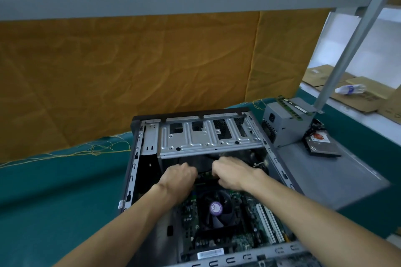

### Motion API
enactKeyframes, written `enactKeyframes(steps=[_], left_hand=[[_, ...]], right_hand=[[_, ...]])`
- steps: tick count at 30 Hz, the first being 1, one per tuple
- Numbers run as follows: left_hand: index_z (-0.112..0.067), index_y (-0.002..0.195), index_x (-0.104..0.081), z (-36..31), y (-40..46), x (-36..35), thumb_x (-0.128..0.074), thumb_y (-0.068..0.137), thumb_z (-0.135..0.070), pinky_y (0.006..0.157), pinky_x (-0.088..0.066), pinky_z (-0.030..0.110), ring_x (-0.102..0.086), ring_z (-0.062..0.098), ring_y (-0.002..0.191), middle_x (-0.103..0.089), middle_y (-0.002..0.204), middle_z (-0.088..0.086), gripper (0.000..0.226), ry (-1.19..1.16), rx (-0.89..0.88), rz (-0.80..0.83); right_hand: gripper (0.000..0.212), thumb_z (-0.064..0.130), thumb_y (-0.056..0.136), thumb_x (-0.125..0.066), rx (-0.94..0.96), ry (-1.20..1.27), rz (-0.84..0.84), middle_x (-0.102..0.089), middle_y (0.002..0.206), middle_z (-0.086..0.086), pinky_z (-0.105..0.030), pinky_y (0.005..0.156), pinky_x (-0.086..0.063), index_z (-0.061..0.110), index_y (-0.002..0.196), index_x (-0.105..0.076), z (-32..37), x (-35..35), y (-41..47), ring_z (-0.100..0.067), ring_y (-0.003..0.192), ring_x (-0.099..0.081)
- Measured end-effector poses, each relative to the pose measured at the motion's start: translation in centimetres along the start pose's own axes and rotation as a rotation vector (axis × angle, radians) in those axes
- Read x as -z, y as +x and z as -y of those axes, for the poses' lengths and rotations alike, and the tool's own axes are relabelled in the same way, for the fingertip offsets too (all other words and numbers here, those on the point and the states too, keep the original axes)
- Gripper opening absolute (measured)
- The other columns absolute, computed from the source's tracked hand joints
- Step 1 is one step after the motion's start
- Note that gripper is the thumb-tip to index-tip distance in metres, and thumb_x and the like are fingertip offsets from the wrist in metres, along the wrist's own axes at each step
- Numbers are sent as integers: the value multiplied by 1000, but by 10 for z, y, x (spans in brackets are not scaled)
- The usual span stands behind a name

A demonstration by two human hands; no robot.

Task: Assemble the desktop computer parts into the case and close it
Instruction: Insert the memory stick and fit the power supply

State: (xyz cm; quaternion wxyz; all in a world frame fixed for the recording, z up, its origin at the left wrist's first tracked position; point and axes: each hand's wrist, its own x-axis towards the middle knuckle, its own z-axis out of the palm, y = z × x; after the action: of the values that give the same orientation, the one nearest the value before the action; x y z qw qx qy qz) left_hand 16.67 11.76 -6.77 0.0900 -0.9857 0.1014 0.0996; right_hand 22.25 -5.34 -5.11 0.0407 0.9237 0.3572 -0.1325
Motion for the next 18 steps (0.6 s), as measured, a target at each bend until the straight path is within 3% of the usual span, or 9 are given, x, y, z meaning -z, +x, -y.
enactKeyframes(steps=[2,5,10,15,18], left_hand=[[-13,116,-63,0,0,1,-59,100,-18,84,-52,38,-67,32,110,-66,117,10,17,26,-10,-32],[-14,113,-65,-1,3,2,-59,96,-7,82,-52,38,-68,32,107,-67,114,10,19,27,-28,-48],[-13,115,-64,-5,7,2,-58,95,-1,86,-52,37,-67,30,109,-68,117,10,23,81,-35,-53],[-14,115,-63,-3,10,1,-57,96,-3,86,-54,37,-68,29,108,-68,116,8,23,76,-28,-41],[-14,119,-61,-5,10,3,-59,95,-2,87,-53,37,-67,29,110,-67,119,9,27,104,-35,-41]], right_hand=[[13,-2,83,-64,-13,30,-4,-63,87,-16,-37,67,-46,10,79,-60,-3,2,-1,-39,88,-66],[14,-3,85,-64,-35,89,-7,-69,104,-17,-39,76,-53,7,95,-68,-6,2,0,-37,97,-66],[19,1,86,-68,-14,119,48,-68,113,-13,-38,80,-51,12,102,-68,-7,6,3,-34,104,-64],[14,-4,82,-66,-32,96,51,-67,94,-15,-35,65,-44,9,86,-66,-3,9,2,-36,91,-66],[19,-7,81,-63,-46,74,41,-63,87,-16,-36,64,-42,11,78,-59,-1,9,1,-39,89,-66]])
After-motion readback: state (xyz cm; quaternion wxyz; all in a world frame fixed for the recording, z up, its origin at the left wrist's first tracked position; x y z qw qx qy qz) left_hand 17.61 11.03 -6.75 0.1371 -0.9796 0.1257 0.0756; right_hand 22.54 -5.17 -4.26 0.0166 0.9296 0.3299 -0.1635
